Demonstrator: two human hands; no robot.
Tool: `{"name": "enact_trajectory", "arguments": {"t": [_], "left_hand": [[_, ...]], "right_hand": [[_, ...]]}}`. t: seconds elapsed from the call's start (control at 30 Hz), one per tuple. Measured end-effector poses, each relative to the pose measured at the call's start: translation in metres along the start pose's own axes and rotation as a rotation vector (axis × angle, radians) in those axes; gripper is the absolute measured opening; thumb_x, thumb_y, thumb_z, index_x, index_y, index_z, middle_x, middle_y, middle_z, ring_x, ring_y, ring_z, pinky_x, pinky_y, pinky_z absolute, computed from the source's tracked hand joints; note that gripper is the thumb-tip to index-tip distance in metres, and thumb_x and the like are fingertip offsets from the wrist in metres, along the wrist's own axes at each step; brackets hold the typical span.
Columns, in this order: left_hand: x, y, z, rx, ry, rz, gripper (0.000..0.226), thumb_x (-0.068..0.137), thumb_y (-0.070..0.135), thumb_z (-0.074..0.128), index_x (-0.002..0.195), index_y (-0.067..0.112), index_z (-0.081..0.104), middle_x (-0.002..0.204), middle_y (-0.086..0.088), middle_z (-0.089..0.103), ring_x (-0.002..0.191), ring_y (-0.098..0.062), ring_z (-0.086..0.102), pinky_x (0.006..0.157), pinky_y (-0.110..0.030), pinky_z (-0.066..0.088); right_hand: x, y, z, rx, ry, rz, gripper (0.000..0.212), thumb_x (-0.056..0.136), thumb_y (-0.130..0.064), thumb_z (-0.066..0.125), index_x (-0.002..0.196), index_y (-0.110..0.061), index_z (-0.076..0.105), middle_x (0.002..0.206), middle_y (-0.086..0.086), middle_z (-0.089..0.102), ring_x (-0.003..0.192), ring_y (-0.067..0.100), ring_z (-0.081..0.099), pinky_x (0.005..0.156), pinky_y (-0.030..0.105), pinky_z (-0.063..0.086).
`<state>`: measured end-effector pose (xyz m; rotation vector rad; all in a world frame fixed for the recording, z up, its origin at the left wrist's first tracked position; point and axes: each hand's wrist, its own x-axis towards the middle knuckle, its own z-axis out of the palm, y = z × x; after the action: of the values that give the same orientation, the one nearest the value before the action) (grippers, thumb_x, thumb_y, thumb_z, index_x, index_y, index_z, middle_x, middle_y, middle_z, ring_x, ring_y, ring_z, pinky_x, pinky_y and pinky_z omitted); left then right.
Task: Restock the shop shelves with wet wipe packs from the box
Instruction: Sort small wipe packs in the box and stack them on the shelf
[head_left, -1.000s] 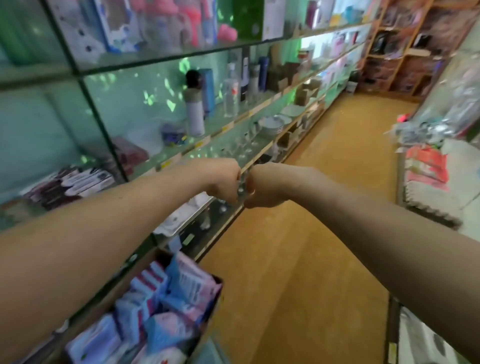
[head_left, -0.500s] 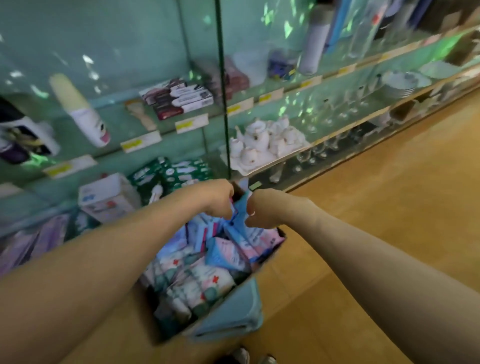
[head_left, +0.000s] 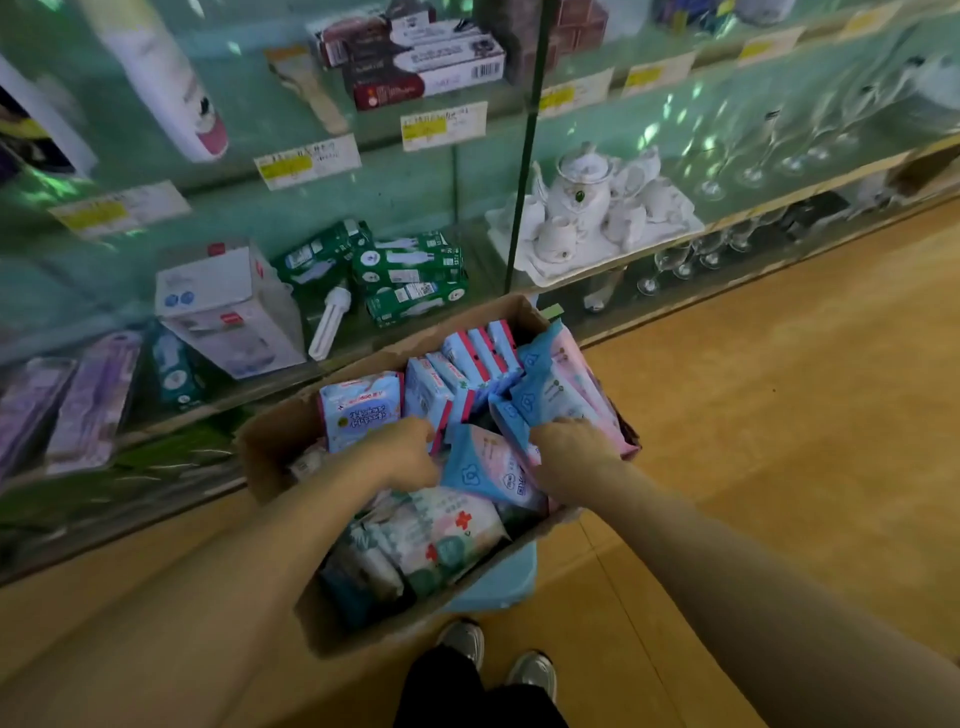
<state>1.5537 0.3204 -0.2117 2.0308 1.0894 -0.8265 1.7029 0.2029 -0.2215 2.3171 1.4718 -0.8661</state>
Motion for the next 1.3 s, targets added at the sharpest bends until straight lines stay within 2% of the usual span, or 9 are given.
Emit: {"name": "enact_trajectory", "arguments": {"t": [0.2,0.47,0.57,0.67,0.8,0.97,1.1,1.2,1.3], "left_hand": [[0.022,0.004,0.017,-0.071,0.01,0.063,0.044,0.089,0.03,0.062,0.129,0.014,0.052,0.122,-0.003,0.057,0.104,-0.022,0.058,0.093,-0.04,0.05],[0.041,0.012,0.033,-0.222,-0.012,0.062,0.052,0.093,0.023,0.058,0.142,0.014,0.042,0.142,-0.008,0.044,0.117,-0.023,0.053,0.085,-0.028,0.046],[0.042,0.019,0.033,-0.328,0.003,0.075,0.008,0.09,0.018,0.057,0.096,0.023,0.056,0.099,-0.004,0.05,0.085,-0.023,0.055,0.071,-0.029,0.039],[0.05,0.028,0.034,-0.413,0.019,0.073,0.035,0.091,0.015,0.056,0.068,0.027,0.032,0.081,-0.002,0.037,0.073,-0.018,0.045,0.065,-0.031,0.036],[0.048,0.035,0.033,-0.502,-0.006,0.052,0.027,0.094,0.015,0.053,0.074,0.023,0.038,0.074,0.0,0.039,0.074,-0.021,0.05,0.051,-0.022,0.041],[0.048,0.037,0.031,-0.568,-0.017,0.016,0.006,0.094,0.021,0.055,0.098,0.02,0.051,0.088,-0.005,0.055,0.078,-0.022,0.057,0.065,-0.028,0.044],[0.047,0.037,0.027,-0.872,-0.052,-0.062,0.029,0.087,0.031,0.066,0.109,0.016,0.055,0.11,-0.005,0.059,0.101,-0.021,0.057,0.077,-0.034,0.046],[0.046,0.038,0.02,-1.234,-0.147,-0.036,0.031,0.084,0.028,0.07,0.112,0.016,0.061,0.103,-0.006,0.067,0.096,-0.022,0.062,0.083,-0.039,0.051],[0.052,0.036,0.019,-1.433,-0.042,0.0,0.034,0.084,0.008,0.068,0.118,0.01,0.063,0.105,-0.013,0.071,0.087,-0.027,0.068,0.075,-0.04,0.055]], "right_hand": [[0.009,0.014,0.0,0.034,0.126,0.095,0.039,0.093,-0.013,0.048,0.131,-0.015,0.051,0.13,0.009,0.049,0.119,0.027,0.049,0.094,0.035,0.044],[0.016,0.004,0.026,-0.085,0.358,0.122,0.055,0.092,-0.025,0.055,0.142,-0.015,0.034,0.14,0.013,0.035,0.127,0.031,0.037,0.106,0.041,0.034],[0.022,0.014,0.026,-0.001,0.374,0.273,0.065,0.087,-0.021,0.061,0.142,-0.012,0.027,0.134,0.016,0.039,0.12,0.032,0.043,0.1,0.04,0.041],[0.027,0.018,0.019,0.025,0.32,0.312,0.057,0.091,-0.017,0.055,0.14,-0.008,0.029,0.127,0.016,0.045,0.114,0.031,0.047,0.093,0.037,0.044],[0.026,0.021,0.017,0.031,0.337,0.254,0.055,0.089,-0.021,0.058,0.137,-0.009,0.036,0.129,0.013,0.043,0.115,0.029,0.046,0.096,0.037,0.044],[0.02,0.019,0.025,0.089,0.256,0.17,0.046,0.088,-0.029,0.06,0.126,-0.015,0.038,0.124,0.009,0.053,0.117,0.028,0.044,0.095,0.041,0.042],[0.012,0.018,0.017,0.573,0.367,0.12,0.025,0.092,-0.024,0.054,0.114,-0.016,0.047,0.105,0.003,0.061,0.094,0.021,0.062,0.076,0.039,0.056],[0.012,0.014,-0.004,1.024,0.14,0.062,0.028,0.094,-0.027,0.056,0.118,-0.014,0.051,0.11,0.003,0.063,0.095,0.018,0.065,0.081,0.037,0.057],[0.018,0.011,-0.007,0.906,0.127,0.078,0.028,0.097,-0.033,0.05,0.116,-0.014,0.056,0.113,0.004,0.063,0.094,0.015,0.064,0.082,0.033,0.056]]}}
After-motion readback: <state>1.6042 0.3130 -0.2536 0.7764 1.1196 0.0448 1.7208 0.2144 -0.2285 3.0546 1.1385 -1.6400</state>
